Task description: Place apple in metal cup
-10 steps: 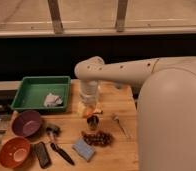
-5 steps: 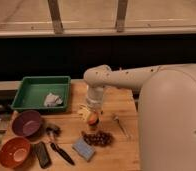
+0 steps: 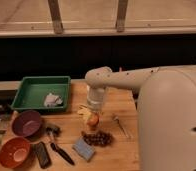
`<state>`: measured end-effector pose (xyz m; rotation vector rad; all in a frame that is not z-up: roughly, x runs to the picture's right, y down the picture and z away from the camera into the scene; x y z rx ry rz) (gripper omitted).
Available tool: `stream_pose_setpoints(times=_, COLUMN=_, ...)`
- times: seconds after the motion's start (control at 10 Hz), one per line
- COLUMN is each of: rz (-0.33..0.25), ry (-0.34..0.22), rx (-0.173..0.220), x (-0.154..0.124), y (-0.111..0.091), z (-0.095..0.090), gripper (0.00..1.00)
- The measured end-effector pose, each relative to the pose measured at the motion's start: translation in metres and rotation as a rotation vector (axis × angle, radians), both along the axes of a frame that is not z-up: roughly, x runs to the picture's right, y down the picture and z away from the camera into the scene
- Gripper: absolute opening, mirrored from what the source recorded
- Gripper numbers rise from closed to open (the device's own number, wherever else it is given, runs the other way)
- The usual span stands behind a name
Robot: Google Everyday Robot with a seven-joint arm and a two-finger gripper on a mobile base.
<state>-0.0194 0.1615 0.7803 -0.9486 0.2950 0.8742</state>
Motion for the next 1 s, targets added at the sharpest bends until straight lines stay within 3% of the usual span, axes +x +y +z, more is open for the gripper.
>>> stream_pose_setpoints(times=0.6, rz=0.004, ry=-0.013, rx=-0.016, x=-0.0024, y=0.0049, z=0.0036, gripper=0.77)
stream_pose_setpoints(times=1.0, rz=0.012, ry=-0.026, rx=0.004, x=-0.0025, y=0.0069, z=0.0008, gripper=0.80)
